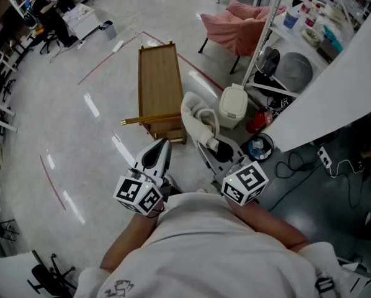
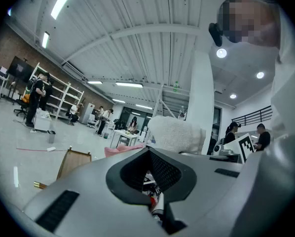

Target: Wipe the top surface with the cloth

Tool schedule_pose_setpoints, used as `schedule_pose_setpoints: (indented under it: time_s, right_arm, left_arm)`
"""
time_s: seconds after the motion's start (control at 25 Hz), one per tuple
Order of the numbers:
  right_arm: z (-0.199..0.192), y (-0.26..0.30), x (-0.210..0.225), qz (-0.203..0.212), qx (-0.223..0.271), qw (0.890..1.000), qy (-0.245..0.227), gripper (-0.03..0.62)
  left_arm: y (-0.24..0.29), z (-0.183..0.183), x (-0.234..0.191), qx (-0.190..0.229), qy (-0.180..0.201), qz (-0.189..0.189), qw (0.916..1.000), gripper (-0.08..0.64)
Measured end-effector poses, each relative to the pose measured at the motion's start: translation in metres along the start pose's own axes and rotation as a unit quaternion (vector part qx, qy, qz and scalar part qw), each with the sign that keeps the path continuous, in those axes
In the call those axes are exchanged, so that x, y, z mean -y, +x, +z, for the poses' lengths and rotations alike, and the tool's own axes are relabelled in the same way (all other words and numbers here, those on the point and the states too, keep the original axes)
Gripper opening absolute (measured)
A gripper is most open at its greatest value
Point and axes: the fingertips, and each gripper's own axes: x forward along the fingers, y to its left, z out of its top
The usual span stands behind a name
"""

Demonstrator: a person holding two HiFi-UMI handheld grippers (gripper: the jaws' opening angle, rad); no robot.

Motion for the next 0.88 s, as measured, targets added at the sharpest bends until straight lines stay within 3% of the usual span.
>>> schedule_pose_setpoints:
  time_s: [0.4, 0.88]
  right_arm:
    - [-0.001, 0.015, 0.013, -0.006, -0.006, 1.0, 0.012, 0.083]
    - [-0.002, 0.094, 0.038, -0.023, -0.021, 0.999, 0.014, 0.083]
  left_arm:
    - [0.016, 0.002, -0.013, -0.008, -0.009, -0.004, 0.9999, 0.008]
    - [0.063, 0.018, -0.086, -0.016, -0.026, -0.036, 0.9989, 0.008]
